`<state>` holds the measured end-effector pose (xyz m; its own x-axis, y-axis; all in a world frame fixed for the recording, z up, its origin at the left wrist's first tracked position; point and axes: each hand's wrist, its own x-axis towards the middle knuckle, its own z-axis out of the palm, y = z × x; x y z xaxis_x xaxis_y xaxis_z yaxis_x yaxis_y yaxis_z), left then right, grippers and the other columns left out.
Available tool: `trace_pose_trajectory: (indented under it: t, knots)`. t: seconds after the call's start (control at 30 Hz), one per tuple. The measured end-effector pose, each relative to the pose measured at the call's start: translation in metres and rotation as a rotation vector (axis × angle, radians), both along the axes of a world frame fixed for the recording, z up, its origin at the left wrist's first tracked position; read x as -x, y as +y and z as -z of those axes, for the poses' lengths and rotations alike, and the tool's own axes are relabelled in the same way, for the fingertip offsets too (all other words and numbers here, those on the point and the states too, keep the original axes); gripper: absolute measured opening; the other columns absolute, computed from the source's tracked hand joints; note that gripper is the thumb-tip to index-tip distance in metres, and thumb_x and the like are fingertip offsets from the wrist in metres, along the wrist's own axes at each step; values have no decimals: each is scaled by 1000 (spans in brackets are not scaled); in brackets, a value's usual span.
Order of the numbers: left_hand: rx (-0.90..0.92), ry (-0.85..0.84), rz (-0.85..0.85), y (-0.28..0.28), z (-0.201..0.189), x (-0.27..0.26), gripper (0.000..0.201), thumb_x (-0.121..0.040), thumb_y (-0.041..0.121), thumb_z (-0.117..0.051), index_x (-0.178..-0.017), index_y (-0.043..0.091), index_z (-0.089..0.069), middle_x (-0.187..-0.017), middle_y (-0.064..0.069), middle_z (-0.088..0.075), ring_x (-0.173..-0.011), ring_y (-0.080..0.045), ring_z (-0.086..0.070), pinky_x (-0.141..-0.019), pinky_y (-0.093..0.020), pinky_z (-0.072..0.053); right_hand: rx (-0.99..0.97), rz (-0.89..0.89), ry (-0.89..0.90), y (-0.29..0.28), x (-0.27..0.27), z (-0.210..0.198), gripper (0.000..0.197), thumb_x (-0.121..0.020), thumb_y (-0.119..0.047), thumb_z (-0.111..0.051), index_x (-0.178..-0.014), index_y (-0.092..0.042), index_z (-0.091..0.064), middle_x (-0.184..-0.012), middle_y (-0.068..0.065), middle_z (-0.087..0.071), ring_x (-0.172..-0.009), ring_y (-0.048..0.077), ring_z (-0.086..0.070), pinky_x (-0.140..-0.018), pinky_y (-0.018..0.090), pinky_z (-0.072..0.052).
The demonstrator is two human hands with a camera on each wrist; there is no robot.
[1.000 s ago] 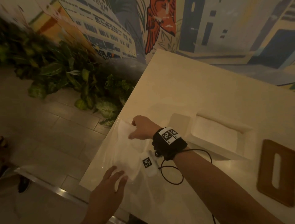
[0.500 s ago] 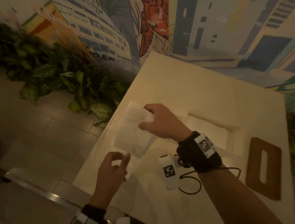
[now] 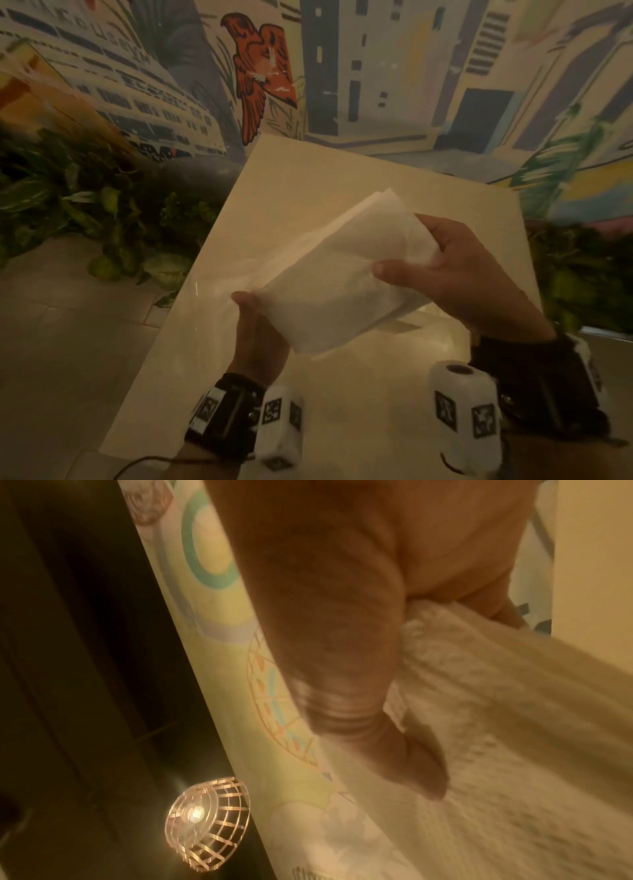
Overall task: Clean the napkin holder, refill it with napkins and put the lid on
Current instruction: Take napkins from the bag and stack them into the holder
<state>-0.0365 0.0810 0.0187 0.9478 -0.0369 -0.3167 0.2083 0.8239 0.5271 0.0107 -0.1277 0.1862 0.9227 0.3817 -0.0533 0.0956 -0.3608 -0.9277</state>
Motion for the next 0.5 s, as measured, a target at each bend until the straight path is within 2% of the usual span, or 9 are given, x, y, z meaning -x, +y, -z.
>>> trace_pose_trajectory:
  t: [0.1, 0.2, 0.27, 0.3, 0.33, 0.4, 0.43, 0.5]
  knots:
    - [20, -46, 55, -14, -6, -1, 74, -37, 73, -81, -85, 17, -72, -96, -9, -68, -92, -30, -64, -75, -42, -56, -86, 19, 23, -23, 10, -1, 33, -74, -5, -73, -100, -26, -68, -93, -9, -74, -85, 8, -71, -64, 16, -54]
    - [-141, -64, 120, -32, -26, 1, 72, -24, 72, -83, -76, 23, -77, -84, -3, -74, -84, -23, -69, -71, -41, -59, -174, 118, 57, -45, 14, 10, 32, -73, -7, -70, -102, -20, -68, -96, 1, -74, -87, 16, -71, -67, 23, -57]
    - [-252, -100, 156, -38, -34, -1, 77, -21, 69, -85, -79, 19, -75, -74, 2, -74, -71, -13, -71, -58, -27, -58, -235, 227, 83, -59, 14, 23, 32, -73, -8, -70, -104, -17, -67, -98, 4, -74, -90, 20, -71, -69, 27, -58]
    - [-300, -153, 187, -41, -35, -6, 79, -31, 64, -86, -91, 16, -71, -79, 2, -74, -74, -11, -71, -58, -24, -57, -257, 289, 96, -64, 14, 29, 33, -73, -9, -70, -105, -17, -67, -98, 4, -74, -92, 20, -71, -70, 27, -58]
    - [-328, -207, 215, -44, -35, -12, 79, -45, 55, -87, -107, 12, -64, -93, -1, -74, -87, -14, -71, -65, -26, -57, -266, 357, 108, -69, 13, 37, 32, -74, -11, -70, -105, -18, -66, -98, 2, -74, -92, 19, -71, -70, 27, -58]
    - [-427, -221, 258, -53, -32, -23, 77, -65, 32, -84, -130, 8, -50, -122, -11, -66, -111, -27, -63, -82, -40, -56, -252, 499, 132, -78, 12, 54, 32, -75, -15, -73, -106, -21, -66, -99, -2, -74, -92, 17, -71, -70, 26, -58]
    - [-500, -205, 266, -55, -30, -27, 71, -71, 24, -81, -133, 10, -50, -127, -12, -63, -116, -29, -61, -86, -44, -55, -251, 554, 160, -78, 11, 62, 33, -76, -16, -75, -108, -22, -66, -100, -2, -74, -93, 16, -71, -72, 30, -58]
    - [-627, -122, 251, -63, -26, -41, 55, -78, 19, -76, -129, 15, -55, -124, -7, -66, -113, -26, -63, -85, -44, -56, -284, 632, 225, -80, 9, 75, 34, -79, -19, -76, -111, -21, -66, -103, -1, -74, -95, 18, -70, -78, 36, -58]
